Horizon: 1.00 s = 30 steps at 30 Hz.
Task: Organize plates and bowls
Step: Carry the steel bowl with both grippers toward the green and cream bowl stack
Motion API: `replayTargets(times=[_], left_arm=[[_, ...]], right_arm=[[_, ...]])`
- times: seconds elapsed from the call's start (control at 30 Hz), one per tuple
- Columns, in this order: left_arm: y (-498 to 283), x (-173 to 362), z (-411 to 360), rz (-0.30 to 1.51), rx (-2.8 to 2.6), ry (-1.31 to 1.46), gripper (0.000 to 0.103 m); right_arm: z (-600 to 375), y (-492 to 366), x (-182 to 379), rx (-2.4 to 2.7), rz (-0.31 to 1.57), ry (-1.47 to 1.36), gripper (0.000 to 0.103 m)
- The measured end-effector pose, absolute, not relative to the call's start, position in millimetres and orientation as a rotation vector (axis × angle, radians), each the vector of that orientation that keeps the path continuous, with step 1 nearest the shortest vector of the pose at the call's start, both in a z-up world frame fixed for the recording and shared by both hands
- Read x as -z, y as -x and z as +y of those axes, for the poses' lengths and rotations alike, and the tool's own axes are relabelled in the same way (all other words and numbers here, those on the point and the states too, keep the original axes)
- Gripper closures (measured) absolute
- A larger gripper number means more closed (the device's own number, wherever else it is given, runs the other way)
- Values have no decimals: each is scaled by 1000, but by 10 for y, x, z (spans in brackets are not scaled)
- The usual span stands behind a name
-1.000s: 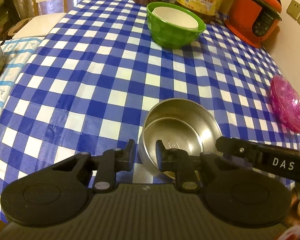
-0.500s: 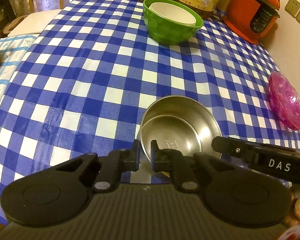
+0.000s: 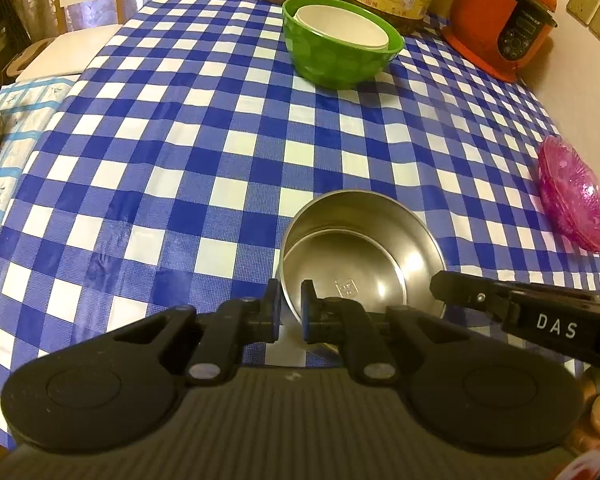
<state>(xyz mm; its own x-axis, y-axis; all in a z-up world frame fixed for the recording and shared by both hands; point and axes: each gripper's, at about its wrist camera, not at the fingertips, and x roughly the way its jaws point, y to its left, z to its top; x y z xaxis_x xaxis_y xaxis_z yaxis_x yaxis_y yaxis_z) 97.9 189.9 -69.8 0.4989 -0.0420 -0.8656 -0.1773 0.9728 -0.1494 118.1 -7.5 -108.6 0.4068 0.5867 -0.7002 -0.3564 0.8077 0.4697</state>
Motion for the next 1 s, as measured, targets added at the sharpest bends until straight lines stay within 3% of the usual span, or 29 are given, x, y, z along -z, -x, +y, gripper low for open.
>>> replayTargets(times=[1.0], left_arm=[[-1290, 136, 1567, 919, -51, 220, 95]], right_arm=[[-528, -1370, 579, -574, 869, -341, 97]])
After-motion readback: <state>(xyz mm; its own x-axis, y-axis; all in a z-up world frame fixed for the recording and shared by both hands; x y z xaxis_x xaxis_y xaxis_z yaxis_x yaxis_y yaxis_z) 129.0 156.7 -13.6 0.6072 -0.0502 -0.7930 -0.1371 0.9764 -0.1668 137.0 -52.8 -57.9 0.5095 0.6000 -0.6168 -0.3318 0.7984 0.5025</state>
